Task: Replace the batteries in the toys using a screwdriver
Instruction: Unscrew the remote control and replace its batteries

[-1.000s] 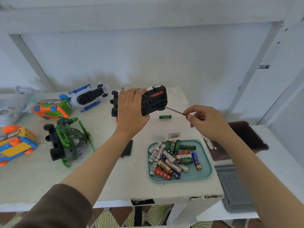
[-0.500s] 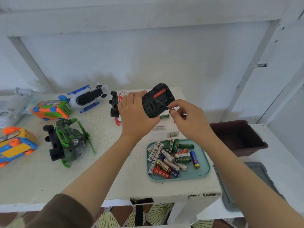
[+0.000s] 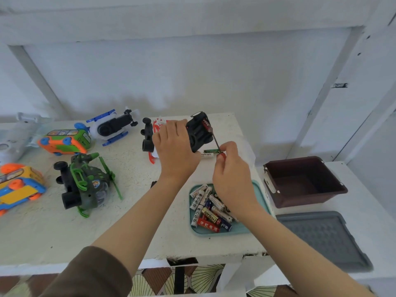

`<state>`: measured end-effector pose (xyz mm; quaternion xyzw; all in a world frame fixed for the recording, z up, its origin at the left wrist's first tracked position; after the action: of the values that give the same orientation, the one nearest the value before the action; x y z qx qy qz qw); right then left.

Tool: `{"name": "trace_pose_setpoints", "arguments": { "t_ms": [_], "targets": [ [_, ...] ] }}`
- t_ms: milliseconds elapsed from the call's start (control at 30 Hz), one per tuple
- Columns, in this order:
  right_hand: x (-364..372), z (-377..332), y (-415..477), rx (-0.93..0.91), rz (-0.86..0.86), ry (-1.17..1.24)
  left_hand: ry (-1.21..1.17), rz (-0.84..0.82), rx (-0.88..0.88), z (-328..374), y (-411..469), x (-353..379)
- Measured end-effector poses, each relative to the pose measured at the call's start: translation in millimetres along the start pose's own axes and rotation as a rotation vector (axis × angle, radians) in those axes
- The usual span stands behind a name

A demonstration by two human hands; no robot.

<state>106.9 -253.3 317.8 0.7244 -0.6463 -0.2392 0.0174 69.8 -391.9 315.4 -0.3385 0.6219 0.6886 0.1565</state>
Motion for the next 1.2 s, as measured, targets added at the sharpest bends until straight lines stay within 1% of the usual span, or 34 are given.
{"name": "trace_pose_setpoints", "arguments": {
  "t_ms": [133,300,467,600,667,767,867,967,1100,1200],
  "targets": [
    [-12,13,-5,0.108,-0.033,-0.048,-0.017,0.001,-0.016,-8,-2,1],
    [-20,21,-9,0.255,-0.053,-0.029,-0.043,0.012,-0.047,-16,-3,-2],
    [-23,23,-11,0.345,-0.054,0.065,-0.180,-0.057,-0.192,-24,-6,-14],
    [-21,20,-15,0.296,-0.085,0.061,-0.295,-0.202,-0.346,-36,-16,-31],
    [-18,16,-16,0.276,-0.094,0.065,-0.343,-0.249,-0.425,-42,-23,-42],
    [-8,8,-19,0.278,-0.175,0.030,-0.338,-0.312,-0.501,-53,-38,-56],
    [9,-1,-24,0.253,-0.285,-0.062,-0.317,-0.360,-0.555,-65,-59,-64],
    [29,-9,-28,0.214,-0.381,-0.209,-0.327,-0.397,-0.614,-75,-84,-67],
    [47,-18,-30,0.161,-0.447,-0.382,-0.324,-0.412,-0.644,-81,-106,-69],
    [56,-19,-30,0.117,-0.461,-0.495,-0.343,-0.402,-0.644,-78,-117,-73]
  ]
}}
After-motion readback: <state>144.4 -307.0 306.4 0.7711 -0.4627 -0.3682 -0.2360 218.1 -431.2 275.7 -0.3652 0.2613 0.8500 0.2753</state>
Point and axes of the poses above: each hand's wrist, its own y-axis towards the middle knuckle, its own x-axis out of the palm, z = x × y, the point moved 2 cm from there along y, towards the middle knuckle, and after that the axes turned 11 degrees about y, right-handed, at the moved point
